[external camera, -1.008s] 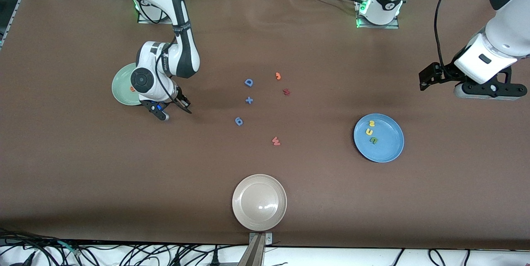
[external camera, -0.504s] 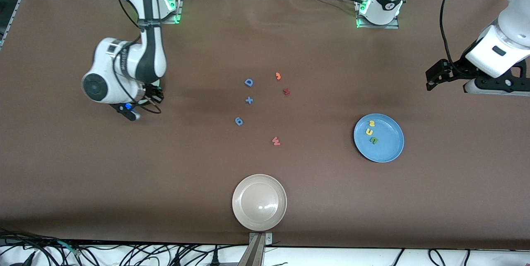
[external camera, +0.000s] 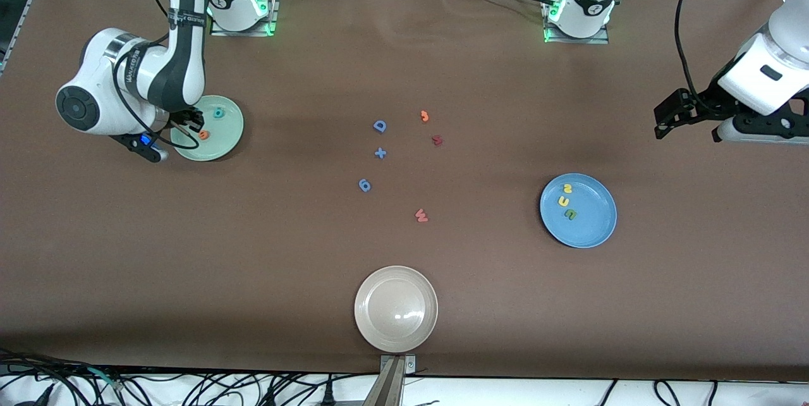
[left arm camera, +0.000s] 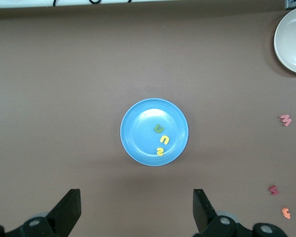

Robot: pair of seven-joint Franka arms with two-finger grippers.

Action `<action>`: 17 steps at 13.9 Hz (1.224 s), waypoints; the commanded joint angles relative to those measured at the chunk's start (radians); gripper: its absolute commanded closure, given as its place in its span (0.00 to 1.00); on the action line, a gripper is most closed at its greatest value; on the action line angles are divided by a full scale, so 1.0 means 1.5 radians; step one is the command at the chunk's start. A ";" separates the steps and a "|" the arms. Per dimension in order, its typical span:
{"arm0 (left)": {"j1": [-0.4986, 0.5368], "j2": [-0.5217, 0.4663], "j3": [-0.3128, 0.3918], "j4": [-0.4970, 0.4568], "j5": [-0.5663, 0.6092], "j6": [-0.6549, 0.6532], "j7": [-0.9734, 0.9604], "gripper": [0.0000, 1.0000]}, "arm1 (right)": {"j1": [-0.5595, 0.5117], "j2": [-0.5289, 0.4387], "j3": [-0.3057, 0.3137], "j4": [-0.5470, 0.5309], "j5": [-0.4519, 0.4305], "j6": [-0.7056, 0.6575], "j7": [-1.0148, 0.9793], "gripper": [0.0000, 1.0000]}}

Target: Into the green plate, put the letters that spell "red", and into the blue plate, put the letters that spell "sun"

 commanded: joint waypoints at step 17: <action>-0.007 0.028 -0.023 0.035 -0.023 -0.016 0.008 0.00 | 0.031 -0.005 -0.018 -0.120 -0.005 0.180 -0.085 0.01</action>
